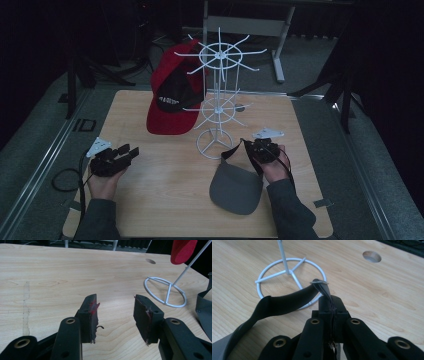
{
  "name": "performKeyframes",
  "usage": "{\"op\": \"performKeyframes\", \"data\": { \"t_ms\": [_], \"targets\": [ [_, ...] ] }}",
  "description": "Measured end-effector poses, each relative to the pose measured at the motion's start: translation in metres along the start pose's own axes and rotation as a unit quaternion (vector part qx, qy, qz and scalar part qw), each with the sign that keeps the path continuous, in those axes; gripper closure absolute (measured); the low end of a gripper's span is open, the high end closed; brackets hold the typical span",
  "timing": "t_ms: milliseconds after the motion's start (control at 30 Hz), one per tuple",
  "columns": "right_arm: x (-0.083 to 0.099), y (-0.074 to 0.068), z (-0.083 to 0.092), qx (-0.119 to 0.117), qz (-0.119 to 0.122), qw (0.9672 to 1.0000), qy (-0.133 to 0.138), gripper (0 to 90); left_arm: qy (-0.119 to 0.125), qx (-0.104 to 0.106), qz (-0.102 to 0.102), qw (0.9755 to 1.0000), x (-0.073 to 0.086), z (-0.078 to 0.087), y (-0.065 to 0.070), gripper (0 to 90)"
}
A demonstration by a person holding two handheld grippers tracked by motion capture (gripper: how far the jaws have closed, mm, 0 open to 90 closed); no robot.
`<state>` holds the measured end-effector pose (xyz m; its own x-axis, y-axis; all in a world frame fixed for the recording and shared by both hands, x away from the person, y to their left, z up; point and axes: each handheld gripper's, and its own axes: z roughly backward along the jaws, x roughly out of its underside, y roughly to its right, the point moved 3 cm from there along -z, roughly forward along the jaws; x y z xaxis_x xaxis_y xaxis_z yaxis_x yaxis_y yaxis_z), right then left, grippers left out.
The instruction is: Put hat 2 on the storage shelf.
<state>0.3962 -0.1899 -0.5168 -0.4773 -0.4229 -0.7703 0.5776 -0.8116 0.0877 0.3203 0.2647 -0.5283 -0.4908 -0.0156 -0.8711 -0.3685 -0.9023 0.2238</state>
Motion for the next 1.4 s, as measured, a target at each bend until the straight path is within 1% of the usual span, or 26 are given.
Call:
{"op": "performKeyframes", "data": {
  "t_ms": [233,400,633,700,733,800,900,933,1067,1100,1167,1400],
  "targets": [
    [-0.004,-0.001,0.009,0.013,0.005,0.9998,0.017,88.6,-0.001,0.000,0.000,1.0000,0.001,-0.001,0.001,54.4],
    [-0.006,-0.002,0.013,0.015,0.013,0.9996,0.021,88.5,-0.002,-0.001,0.001,1.0000,0.001,-0.002,0.000,54.3],
    [-0.011,-0.001,0.022,0.020,0.013,0.9989,0.040,88.6,-0.003,0.000,0.001,1.0000,0.001,-0.002,0.000,54.3],
    [-0.013,-0.001,0.027,0.021,0.014,0.9984,0.050,88.6,-0.003,0.000,0.001,1.0000,0.001,-0.002,0.001,54.3],
    [-0.013,-0.001,0.027,0.021,0.014,0.9984,0.050,88.6,-0.003,0.000,0.001,1.0000,0.001,-0.002,0.001,54.3],
    [-0.016,-0.001,0.032,0.023,0.012,0.9978,0.061,88.6,-0.003,0.000,0.001,1.0000,0.001,-0.003,0.001,54.3],
    [-0.017,-0.001,0.035,0.024,0.010,0.9973,0.068,88.6,-0.004,0.000,0.000,1.0000,0.001,-0.003,0.001,54.3],
    [-0.018,-0.001,0.039,0.025,0.008,0.9967,0.077,88.6,-0.003,0.000,0.000,1.0000,0.001,-0.003,0.001,54.3],
    [-0.020,-0.001,0.043,0.020,0.002,0.9960,0.087,88.5,-0.003,-0.001,0.000,1.0000,0.001,-0.003,0.001,54.3],
    [-0.021,0.000,0.046,0.018,-0.003,0.9953,0.096,88.6,-0.003,-0.001,0.000,1.0000,0.001,-0.003,0.001,54.2],
    [-0.023,0.000,0.048,0.015,-0.007,0.9945,0.103,88.6,-0.003,0.000,0.000,1.0000,0.001,-0.002,0.001,54.2],
    [-0.027,0.000,0.054,0.005,-0.018,0.9925,0.121,88.6,-0.003,-0.001,0.000,1.0000,0.001,-0.002,0.001,54.2]
  ]
}}
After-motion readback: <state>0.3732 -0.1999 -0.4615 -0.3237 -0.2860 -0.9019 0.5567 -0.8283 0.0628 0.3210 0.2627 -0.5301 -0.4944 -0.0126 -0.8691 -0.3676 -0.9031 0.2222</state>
